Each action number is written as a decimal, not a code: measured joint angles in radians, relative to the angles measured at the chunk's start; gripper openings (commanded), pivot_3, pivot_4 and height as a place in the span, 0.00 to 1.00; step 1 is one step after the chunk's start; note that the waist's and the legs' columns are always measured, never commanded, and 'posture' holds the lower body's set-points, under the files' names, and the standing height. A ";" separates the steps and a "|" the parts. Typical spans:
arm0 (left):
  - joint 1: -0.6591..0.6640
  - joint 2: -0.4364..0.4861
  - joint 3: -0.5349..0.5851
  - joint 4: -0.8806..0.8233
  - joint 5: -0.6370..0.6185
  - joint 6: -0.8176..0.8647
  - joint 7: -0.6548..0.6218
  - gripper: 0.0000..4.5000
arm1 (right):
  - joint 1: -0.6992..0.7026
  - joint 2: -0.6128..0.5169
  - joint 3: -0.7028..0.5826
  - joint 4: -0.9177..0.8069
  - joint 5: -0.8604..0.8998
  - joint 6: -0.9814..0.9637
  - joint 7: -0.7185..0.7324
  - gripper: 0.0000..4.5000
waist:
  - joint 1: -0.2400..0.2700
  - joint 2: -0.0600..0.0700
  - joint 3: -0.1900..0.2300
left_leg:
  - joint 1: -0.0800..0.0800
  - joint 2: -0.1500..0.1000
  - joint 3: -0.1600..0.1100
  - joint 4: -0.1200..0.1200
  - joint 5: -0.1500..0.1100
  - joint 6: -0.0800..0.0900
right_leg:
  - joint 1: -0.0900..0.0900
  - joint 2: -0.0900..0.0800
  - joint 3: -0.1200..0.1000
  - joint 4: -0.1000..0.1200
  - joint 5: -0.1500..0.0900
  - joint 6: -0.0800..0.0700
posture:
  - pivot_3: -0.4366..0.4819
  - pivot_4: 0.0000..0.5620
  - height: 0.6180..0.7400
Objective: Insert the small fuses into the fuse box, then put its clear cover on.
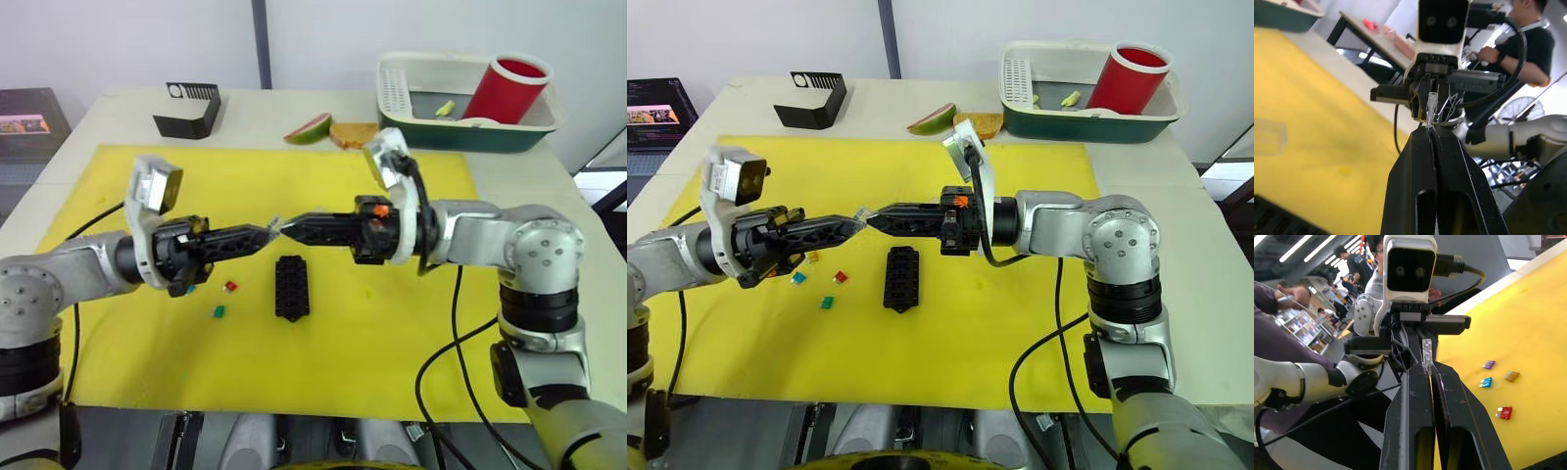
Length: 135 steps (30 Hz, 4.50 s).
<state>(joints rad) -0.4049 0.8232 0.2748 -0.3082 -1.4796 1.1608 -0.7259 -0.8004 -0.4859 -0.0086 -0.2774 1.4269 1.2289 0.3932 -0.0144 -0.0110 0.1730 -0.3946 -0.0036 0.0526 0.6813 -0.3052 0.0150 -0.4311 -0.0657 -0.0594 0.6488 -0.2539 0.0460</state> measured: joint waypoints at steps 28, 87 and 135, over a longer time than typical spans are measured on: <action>0.273 0.078 -0.263 -0.015 1.014 -0.934 -0.473 0.99 | 0.080 -0.208 0.505 -0.087 -0.983 -0.550 0.664 0.00 | 0.001 0.002 0.001 | -0.013 0.000 0.000 0.001 0.000 0.000 | -0.012 -0.001 0.000 -0.001 0.000 0.000 | 0.48 0.27 1.00; 0.233 -0.038 -0.327 0.053 1.105 -0.977 -0.497 0.99 | 0.066 -0.123 0.545 -0.079 -1.150 -0.448 0.694 0.00 | 0.002 0.001 0.001 | -0.012 0.000 0.000 0.004 0.000 0.001 | -0.010 0.001 -0.002 0.001 0.002 0.003 | 0.48 0.27 1.00; 0.192 -0.088 -0.362 0.096 1.145 -0.981 -0.464 0.99 | 0.031 -0.127 0.589 -0.082 -1.217 -0.442 0.744 0.00 | 0.003 0.000 0.000 | -0.012 0.000 0.000 0.007 0.000 0.001 | -0.009 0.002 -0.002 0.003 0.002 0.003 | 0.48 0.27 1.00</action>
<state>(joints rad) -0.2126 0.7356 -0.0872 -0.2120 -0.3342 0.1797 -1.1902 -0.7692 -0.6125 0.5801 -0.3599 0.2102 0.7868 1.1371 -0.0117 -0.0107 0.1733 -0.4065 -0.0039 0.0521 0.6882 -0.3052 0.0157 -0.4405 -0.0639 -0.0610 0.6517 -0.2517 0.0490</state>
